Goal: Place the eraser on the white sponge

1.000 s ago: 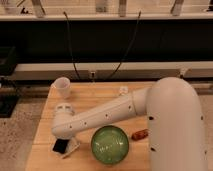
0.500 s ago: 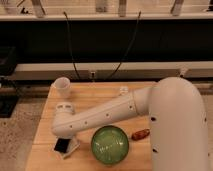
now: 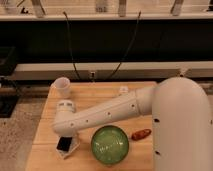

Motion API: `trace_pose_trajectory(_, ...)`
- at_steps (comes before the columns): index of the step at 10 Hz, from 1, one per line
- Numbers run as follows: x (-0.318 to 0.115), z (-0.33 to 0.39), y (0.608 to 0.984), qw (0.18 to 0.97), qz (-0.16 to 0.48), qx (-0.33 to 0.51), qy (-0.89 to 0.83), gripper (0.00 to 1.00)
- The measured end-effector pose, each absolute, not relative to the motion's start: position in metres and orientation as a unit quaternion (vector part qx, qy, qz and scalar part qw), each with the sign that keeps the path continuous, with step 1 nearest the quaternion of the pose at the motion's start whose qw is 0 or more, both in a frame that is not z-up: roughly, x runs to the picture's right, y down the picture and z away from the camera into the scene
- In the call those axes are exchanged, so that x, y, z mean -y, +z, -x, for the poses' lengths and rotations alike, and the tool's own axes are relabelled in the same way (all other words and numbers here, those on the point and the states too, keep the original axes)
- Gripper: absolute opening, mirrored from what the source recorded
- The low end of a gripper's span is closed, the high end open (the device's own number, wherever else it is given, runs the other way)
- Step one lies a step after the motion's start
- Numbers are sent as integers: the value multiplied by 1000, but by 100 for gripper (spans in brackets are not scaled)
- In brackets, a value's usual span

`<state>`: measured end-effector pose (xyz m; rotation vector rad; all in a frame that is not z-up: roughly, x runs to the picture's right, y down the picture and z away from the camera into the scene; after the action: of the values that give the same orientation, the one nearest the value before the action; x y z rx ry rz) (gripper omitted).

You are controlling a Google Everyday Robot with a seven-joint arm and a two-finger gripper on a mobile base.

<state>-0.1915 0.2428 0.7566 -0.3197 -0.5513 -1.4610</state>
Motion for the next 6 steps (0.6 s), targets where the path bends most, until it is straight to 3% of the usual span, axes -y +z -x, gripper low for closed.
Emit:
trace_pose_trajectory(3,-244,191,757,683,155,235,-674,6)
trace_pose_trajectory(5,-242,188,755,681,160,232,-676,23)
trace_pose_trajectory(6,-243,189,753,679,161,235,-677,37)
